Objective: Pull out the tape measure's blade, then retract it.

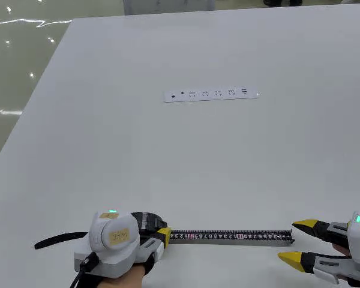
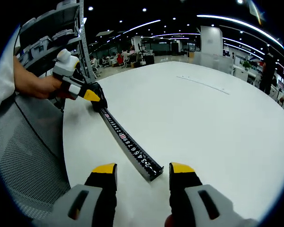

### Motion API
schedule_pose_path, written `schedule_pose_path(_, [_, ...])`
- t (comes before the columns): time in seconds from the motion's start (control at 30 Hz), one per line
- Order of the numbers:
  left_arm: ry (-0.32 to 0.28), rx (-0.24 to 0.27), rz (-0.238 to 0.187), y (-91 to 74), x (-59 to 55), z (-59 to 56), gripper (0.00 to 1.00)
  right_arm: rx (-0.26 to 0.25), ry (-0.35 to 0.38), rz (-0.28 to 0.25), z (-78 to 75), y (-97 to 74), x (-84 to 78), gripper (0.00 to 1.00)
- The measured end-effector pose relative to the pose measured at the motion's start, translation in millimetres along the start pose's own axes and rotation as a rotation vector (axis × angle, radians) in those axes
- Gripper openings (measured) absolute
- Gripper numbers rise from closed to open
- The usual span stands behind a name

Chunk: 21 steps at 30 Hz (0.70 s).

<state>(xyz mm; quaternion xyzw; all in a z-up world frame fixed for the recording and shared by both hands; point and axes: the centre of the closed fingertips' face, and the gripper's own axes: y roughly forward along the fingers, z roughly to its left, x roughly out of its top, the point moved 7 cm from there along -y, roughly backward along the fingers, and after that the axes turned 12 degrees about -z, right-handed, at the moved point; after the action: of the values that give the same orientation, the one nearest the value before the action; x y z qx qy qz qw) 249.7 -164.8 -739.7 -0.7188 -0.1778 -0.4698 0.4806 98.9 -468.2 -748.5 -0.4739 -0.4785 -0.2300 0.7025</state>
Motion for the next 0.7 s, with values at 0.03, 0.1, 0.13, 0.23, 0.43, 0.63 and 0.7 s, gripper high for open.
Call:
schedule_pose_path(0.03, [0.0, 0.0, 0.0, -0.1, 0.0, -0.1, 0.59, 0.001, -0.004, 0.0, -0.7, 0.3, -0.5, 0.42])
schedule_pose_path(0.1, [0.0, -0.001, 0.001, 0.0, 0.1, 0.0, 0.59, 0.008, -0.011, 0.004, -2.3, 2.0, -2.6, 0.41])
schedule_pose_path(0.13, [0.0, -0.001, 0.001, 0.1, 0.2, 0.2, 0.59, 0.011, -0.017, 0.004, -2.6, 2.6, -2.7, 0.39])
schedule_pose_path(0.23, [-0.001, -0.002, 0.003, 0.2, 0.1, 0.0, 0.59, 0.017, -0.043, 0.008, -5.4, 6.4, -5.1, 0.36])
schedule_pose_path(0.43, [0.0, -0.003, 0.003, 0.2, 0.1, -0.3, 0.59, 0.035, -0.058, 0.01, -7.8, 10.3, -9.4, 0.33])
schedule_pose_path(0.63, [0.0, -0.002, 0.004, 0.0, 0.1, -0.5, 0.59, 0.059, -0.091, 0.018, -11.5, 11.7, -12.6, 0.28])
schedule_pose_path(0.7, [0.0, -0.002, 0.006, 0.0, 0.3, -0.6, 0.59, 0.063, -0.1, 0.015, -12.6, 11.9, -12.7, 0.25])
